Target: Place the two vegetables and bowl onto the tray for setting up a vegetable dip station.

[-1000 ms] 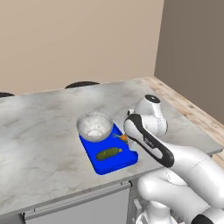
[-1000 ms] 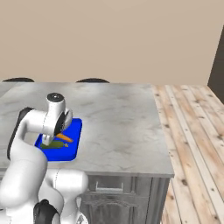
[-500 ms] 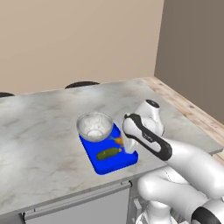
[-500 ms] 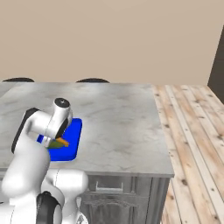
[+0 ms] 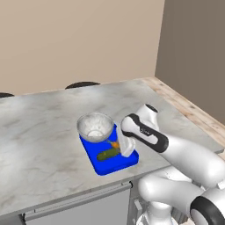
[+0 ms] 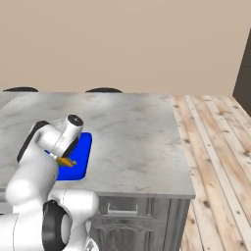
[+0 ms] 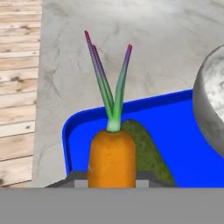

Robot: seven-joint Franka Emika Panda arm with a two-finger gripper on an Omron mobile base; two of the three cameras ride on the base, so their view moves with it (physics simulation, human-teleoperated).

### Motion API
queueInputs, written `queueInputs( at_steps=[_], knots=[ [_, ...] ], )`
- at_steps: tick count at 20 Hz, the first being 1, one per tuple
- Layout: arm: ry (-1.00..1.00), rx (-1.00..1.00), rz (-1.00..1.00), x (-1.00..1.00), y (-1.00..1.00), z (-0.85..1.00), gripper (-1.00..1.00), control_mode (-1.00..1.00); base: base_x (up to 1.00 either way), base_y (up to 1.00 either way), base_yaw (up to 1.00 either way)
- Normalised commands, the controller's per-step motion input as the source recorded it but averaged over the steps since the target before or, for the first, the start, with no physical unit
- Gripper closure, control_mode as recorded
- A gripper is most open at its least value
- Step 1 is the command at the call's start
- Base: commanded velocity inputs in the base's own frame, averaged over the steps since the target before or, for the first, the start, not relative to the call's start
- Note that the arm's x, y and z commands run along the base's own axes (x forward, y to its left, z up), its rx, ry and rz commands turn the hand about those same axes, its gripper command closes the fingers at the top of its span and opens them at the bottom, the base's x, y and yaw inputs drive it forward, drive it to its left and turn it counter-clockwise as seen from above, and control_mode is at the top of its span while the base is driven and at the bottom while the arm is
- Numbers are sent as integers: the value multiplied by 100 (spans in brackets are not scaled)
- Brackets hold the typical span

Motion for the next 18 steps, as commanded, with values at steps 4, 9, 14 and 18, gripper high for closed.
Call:
queueInputs(
  at_steps=[4, 9, 14, 18],
  knots=[
    [6, 6, 0, 4, 12, -16, 100, -100, 0, 0, 0],
    [2, 5, 1, 6, 10, -16, 100, -100, 0, 0, 0],
    [0, 2, 3, 4, 5, -17, 100, -100, 0, 0, 0],
    [0, 1, 4, 5, 2, -17, 100, -100, 0, 0, 0]
  ],
)
